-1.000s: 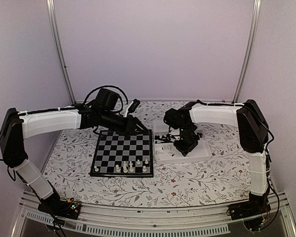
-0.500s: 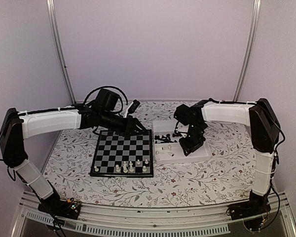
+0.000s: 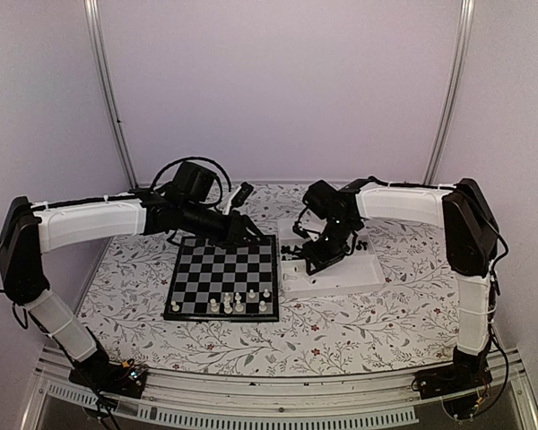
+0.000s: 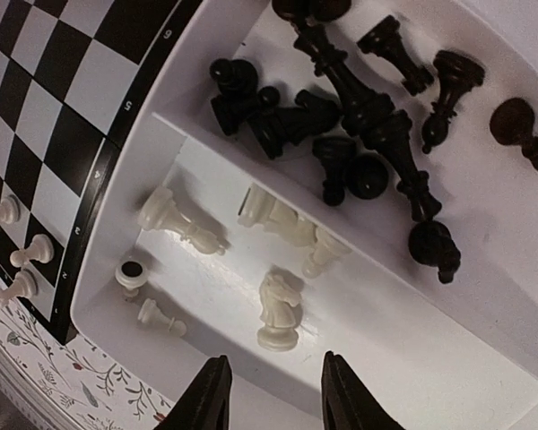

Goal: Set up the chess pieces on the board
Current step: Pick up the chess piece from the storage box, then place the chess piece on the chessboard.

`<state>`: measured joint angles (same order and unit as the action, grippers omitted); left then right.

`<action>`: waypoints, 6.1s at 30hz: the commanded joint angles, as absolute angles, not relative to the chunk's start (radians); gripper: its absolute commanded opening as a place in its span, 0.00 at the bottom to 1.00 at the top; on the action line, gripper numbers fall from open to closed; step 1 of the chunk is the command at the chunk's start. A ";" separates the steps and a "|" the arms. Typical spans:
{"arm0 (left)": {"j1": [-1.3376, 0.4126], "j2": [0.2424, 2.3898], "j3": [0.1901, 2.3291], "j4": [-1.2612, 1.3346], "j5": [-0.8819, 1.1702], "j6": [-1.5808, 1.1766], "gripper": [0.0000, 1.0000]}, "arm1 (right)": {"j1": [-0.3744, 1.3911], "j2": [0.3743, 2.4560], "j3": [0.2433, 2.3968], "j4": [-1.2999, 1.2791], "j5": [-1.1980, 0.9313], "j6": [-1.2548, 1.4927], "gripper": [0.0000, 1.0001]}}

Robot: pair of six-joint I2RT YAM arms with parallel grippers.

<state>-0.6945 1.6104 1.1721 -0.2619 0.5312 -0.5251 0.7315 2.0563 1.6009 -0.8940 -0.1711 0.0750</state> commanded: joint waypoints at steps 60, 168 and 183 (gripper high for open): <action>-0.638 1.676 1.163 -0.082 0.796 -0.661 0.35 | 0.946 1.823 1.624 -0.644 -0.175 0.054 0.10; -0.780 1.207 0.536 -0.390 -0.161 -0.577 0.14 | 0.948 1.774 1.456 -0.617 -0.347 0.143 0.43; -0.781 1.170 0.678 -0.491 -0.146 -0.541 0.33 | 0.917 1.759 1.486 -0.629 -0.309 0.144 0.43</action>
<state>-0.7700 1.2102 0.5812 -0.4427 -0.1432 -0.5690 0.9394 1.7901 1.4651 -0.6277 -0.3428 0.1387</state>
